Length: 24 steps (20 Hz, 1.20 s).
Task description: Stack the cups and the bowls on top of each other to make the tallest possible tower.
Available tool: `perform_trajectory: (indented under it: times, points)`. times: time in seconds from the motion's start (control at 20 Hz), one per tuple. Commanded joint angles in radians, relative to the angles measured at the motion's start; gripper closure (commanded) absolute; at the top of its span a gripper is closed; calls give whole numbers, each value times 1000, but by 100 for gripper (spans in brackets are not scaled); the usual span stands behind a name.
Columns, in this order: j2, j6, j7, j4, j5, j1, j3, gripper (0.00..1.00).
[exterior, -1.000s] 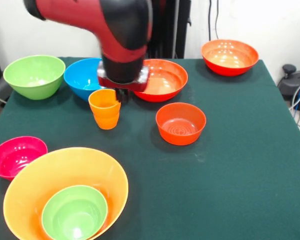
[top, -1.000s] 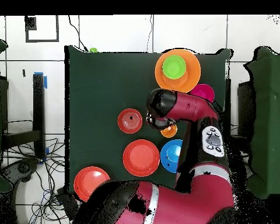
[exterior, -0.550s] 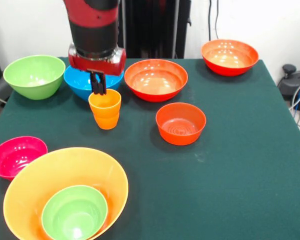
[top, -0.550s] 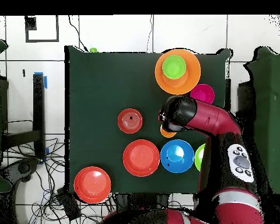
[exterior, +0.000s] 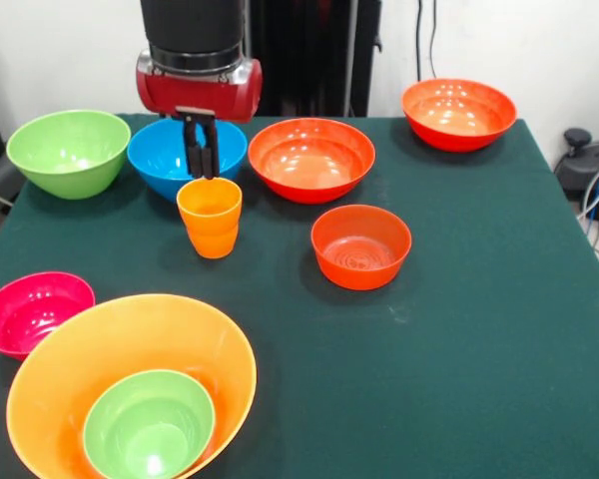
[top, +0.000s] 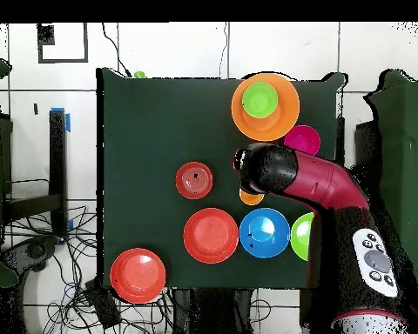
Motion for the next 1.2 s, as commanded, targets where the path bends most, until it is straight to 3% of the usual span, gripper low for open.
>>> perform_trajectory:
  times: [0.05, 0.3, 0.5, 0.55, 0.95, 1.2]
  points:
    - [-25, -124, -97, 164, -79, -48, 169, 100]
    - [8, -252, -55, 261, -119, -111, 197, 100]
    - [8, -247, -19, 271, -139, -100, 173, 100]
    - [8, -244, -11, 269, -145, -94, 165, 0]
    - [25, -267, 9, 302, -203, -84, 129, 0]
    - [71, -305, 115, 354, -196, -48, 64, 0]
